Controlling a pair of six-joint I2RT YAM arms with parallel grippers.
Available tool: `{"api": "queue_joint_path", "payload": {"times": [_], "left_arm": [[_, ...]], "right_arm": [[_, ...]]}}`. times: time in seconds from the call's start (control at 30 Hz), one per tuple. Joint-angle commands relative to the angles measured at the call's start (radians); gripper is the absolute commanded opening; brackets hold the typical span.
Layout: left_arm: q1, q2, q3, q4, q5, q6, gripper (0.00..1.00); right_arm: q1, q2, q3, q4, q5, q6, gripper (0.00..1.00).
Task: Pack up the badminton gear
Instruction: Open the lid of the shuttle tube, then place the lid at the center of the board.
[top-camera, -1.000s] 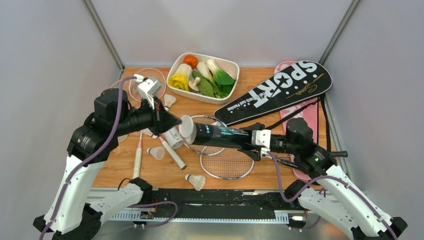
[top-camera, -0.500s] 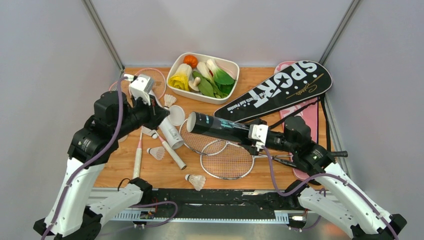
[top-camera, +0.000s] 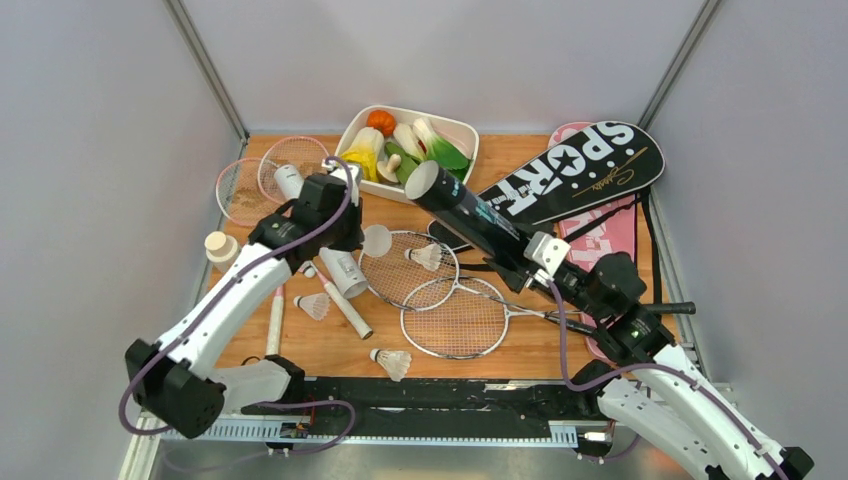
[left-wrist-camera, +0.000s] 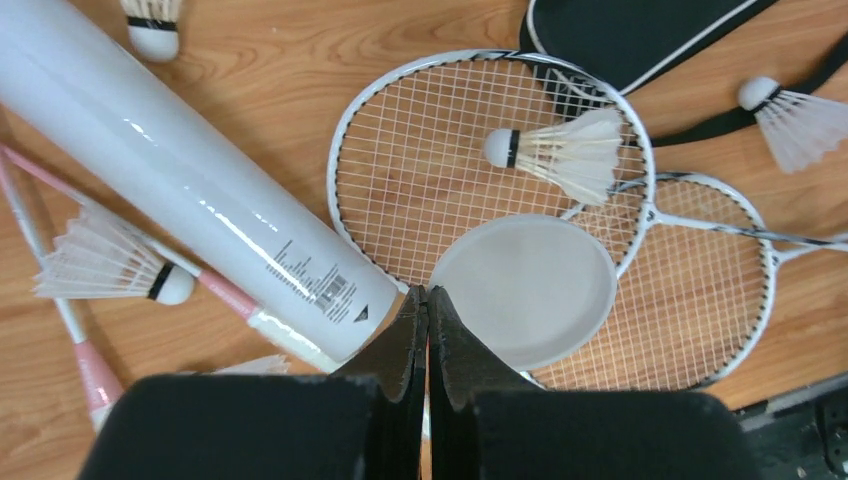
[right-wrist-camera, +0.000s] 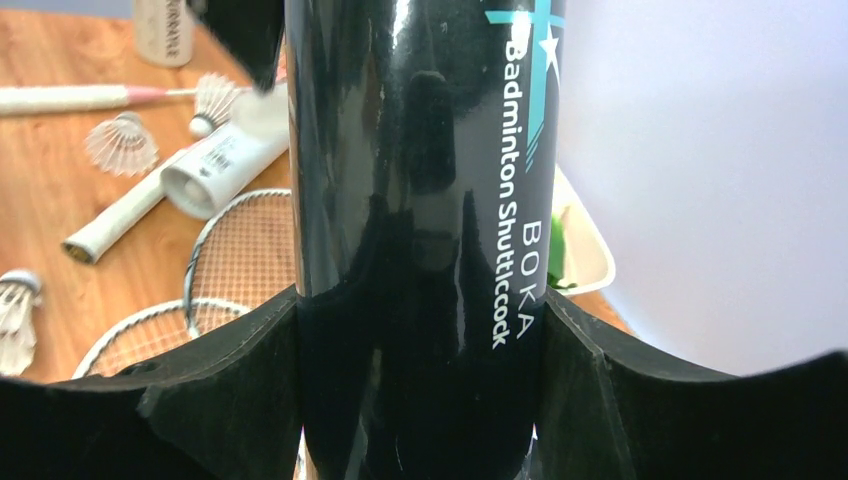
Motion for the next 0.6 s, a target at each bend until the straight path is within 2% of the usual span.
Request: {"api": "queue_joint_path", "payload": {"times": [0.0,0.13,0.23,0.37,0.43,0.53,0.57], "left_arm": [[0.004,0.110,-0.070,0.204,-0.028,-0.097,0.00],[0.004,0.280,-0.071,0.270,-0.043,-0.123,0.00],[0.004,0.347,-0.087,0.323,-0.014,-0.138,0.00],[0.004,0.420,-0.096,0.345,-0.058,-0.134,0.00],[0.003,0.446,-0.096,0.345,-0.072,-0.129,0.04],[0.004,0.462,-0.107,0.357,-0.056,-0.132,0.24],[0.004,0.460,-0.106,0.356,-0.051,-0.131,0.28]], "right_arm": [[0.006,-0.064,-0.042,0.262,0.143,0.101,0.58],[0.005,-0.110,-0.100,0.354,0.165,0.173,0.58],[0.006,-0.136,-0.112,0.357,0.184,0.190,0.58],[0.005,-0.162,-0.113,0.345,0.226,0.175,0.58],[0.006,-0.164,-0.116,0.345,0.249,0.174,0.58],[0.005,-0.162,-0.117,0.340,0.272,0.177,0.58],[0.006,-0.159,-0.113,0.331,0.281,0.184,0.58]]}}
